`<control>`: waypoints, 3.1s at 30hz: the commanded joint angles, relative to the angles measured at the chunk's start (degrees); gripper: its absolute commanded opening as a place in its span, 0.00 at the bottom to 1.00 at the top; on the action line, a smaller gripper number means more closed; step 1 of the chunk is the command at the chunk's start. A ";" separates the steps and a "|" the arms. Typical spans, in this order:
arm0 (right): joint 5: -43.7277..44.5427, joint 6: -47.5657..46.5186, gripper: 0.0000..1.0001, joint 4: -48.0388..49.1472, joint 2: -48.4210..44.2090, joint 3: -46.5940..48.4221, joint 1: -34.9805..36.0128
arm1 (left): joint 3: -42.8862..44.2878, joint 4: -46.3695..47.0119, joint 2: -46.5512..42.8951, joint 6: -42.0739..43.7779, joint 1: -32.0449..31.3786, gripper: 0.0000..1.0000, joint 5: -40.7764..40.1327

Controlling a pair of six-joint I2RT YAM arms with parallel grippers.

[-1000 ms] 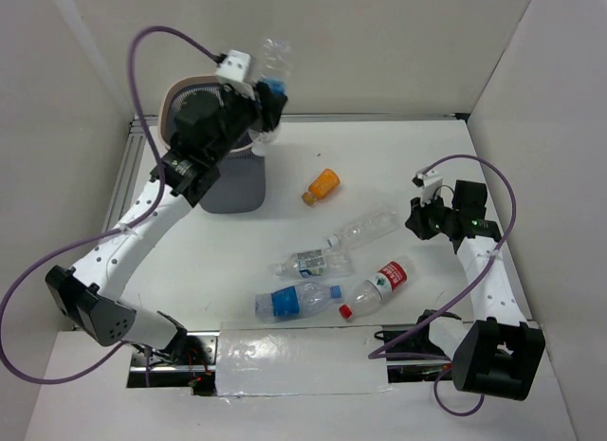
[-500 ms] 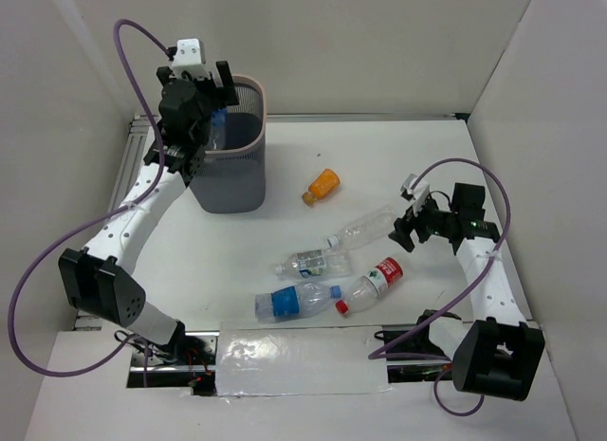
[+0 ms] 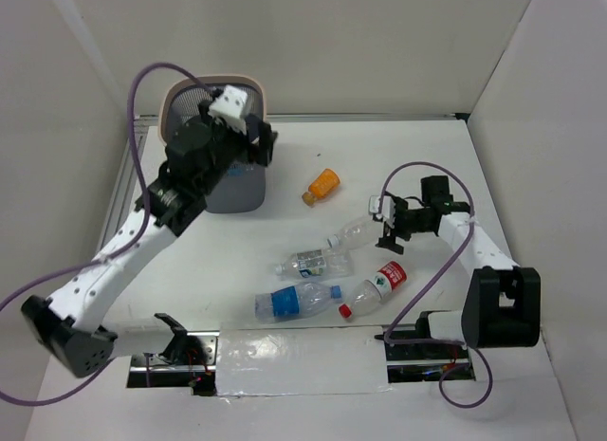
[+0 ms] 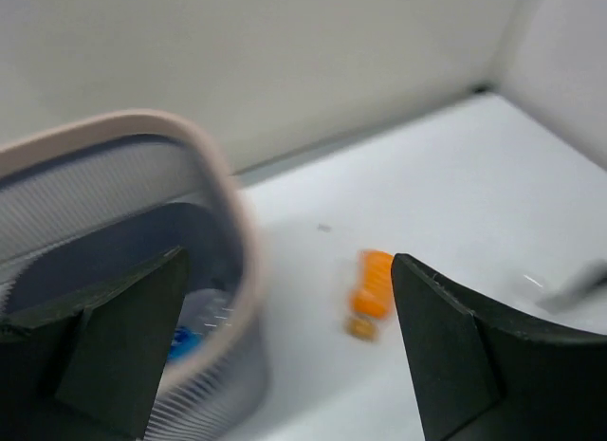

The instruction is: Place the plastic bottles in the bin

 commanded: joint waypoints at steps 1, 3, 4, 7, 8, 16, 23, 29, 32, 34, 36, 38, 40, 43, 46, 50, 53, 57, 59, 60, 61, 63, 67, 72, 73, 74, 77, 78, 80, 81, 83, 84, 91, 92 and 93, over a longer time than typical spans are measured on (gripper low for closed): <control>5.68 -4.61 0.97 3.88 2.22 3.10 4.81 | -4.86 -8.40 -6.61 3.16 -7.92 1.00 8.17; 9.55 -4.61 0.97 5.91 4.68 3.63 6.74 | -8.04 -12.03 -9.24 2.63 -11.45 1.00 7.57; 10.61 -5.13 0.97 6.61 6.08 3.64 8.23 | -11.54 -14.83 -10.04 2.63 -14.86 1.00 7.57; 13.86 -5.13 0.97 8.90 9.07 4.25 10.60 | -18.22 -17.14 -12.23 -0.26 -20.67 1.00 6.96; 15.26 -5.13 0.97 8.90 9.95 4.25 10.62 | -19.56 -17.92 -12.24 -0.27 -21.82 1.00 6.95; 16.60 -12.32 0.91 9.60 16.81 4.78 12.20 | -27.91 -19.34 -11.72 -7.47 -32.29 1.00 2.03; 14.85 -15.32 0.48 0.14 18.93 10.64 12.20 | -31.17 -19.87 -9.78 -9.15 -36.25 1.00 0.80; -2.19 -11.04 0.29 -19.90 16.20 26.72 7.20 | -35.73 -16.88 -12.77 -10.81 -36.25 1.00 3.44; -9.67 -1.41 0.28 -20.99 14.88 37.54 8.58 | -37.05 -16.35 -12.77 -11.34 -36.77 1.00 5.36; -12.66 8.61 0.27 -8.77 12.69 42.03 10.52 | -37.85 -15.82 -12.77 -11.35 -36.78 1.00 5.37; -12.67 25.66 0.27 4.18 11.55 42.66 14.47 | -38.38 -15.21 -12.16 -11.87 -37.30 1.00 5.90; -10.22 38.38 0.28 21.94 12.59 45.11 19.72 | -38.38 -14.69 -11.54 -11.87 -37.31 1.00 6.51; -7.24 43.62 0.29 31.61 18.01 52.18 23.34 | -38.38 -14.07 -10.23 -11.87 -37.31 1.00 6.51; -2.32 51.54 0.29 37.63 27.49 65.01 30.02 | -37.85 -14.07 -9.70 -11.87 -37.83 1.00 6.51; 0.24 56.12 0.29 40.72 38.58 82.07 34.86 | -37.85 -14.07 -10.30 -13.10 -38.53 1.00 5.81; 2.62 64.54 0.34 41.93 54.93 105.56 37.59 | -38.91 -13.54 -12.41 -15.48 -39.06 1.00 4.49; 4.02 75.18 0.42 50.35 60.48 106.66 38.21 | -40.22 -13.54 -13.82 -16.88 -39.59 1.00 3.88; 3.07 75.99 0.52 50.91 60.33 100.07 39.35 | -40.22 -15.03 -14.44 -17.41 -39.59 1.00 3.17; 3.06 75.38 0.78 49.87 59.63 97.86 39.36 | -40.22 -15.65 -14.44 -17.41 -39.59 1.00 3.17; 3.93 75.37 0.87 48.99 59.10 97.85 39.36 | -40.22 -15.65 -14.44 -17.41 -39.59 1.00 3.17; 4.46 74.85 0.92 48.46 59.09 97.85 38.83 | -39.70 -15.65 -13.74 -16.80 -39.59 1.00 3.17; 5.68 76.33 0.95 47.50 58.39 99.34 38.13 | -39.70 -15.65 -11.90 -16.27 -39.59 1.00 3.78; 10.96 77.04 1.00 41.61 54.18 102.25 35.32 | -38.56 -13.46 -8.21 -14.17 -39.59 1.00 5.11; 11.59 76.43 1.00 32.03 45.49 96.73 27.86 | -38.55 -10.21 -4.16 -12.94 -40.12 1.00 6.34; 10.98 75.73 0.93 28.36 42.16 93.14 26.54 | -38.55 -9.59 -3.29 -12.93 -40.12 1.00 6.34; 10.10 74.85 0.85 26.32 40.65 91.37 23.57 | -37.95 -9.58 -2.32 -12.32 -40.12 1.00 6.34; 4.75 73.62 0.27 18.94 34.67 82.06 18.63 | -36.45 -9.58 2.25 -11.79 -40.64 1.00 4.94; 2.64 70.83 0.24 17.09 31.53 79.16 16.00 | -35.66 -9.58 3.48 -11.79 -40.64 1.00 3.80; -1.06 63.47 0.34 10.24 28.26 70.11 13.35 | -35.05 -10.19 7.34 -11.79 -41.17 0.99 1.79; -1.59 61.07 0.43 8.05 26.59 67.21 13.34 | -35.04 -10.20 8.58 -11.79 -41.78 0.99 1.07; -3.08 56.59 0.65 2.78 21.49 58.68 12.46 | -34.51 -10.20 12.17 -12.40 -42.48 0.99 -0.68; -3.09 53.17 0.87 1.62 18.17 56.05 11.94 | -33.82 -10.89 13.15 -13.18 -43.19 0.99 -2.35; -5.64 38.42 0.96 -6.47 7.51 38.46 8.34 | -30.65 -15.29 12.03 -15.92 -44.34 0.67 -4.83; -6.51 35.50 0.85 -9.35 5.50 35.48 7.72 | -29.69 -16.08 10.80 -16.53 -44.86 0.59 -4.83; -7.48 32.60 0.77 -10.77 4.52 33.97 7.19 | -29.07 -17.83 9.48 -16.53 -44.86 0.52 -4.83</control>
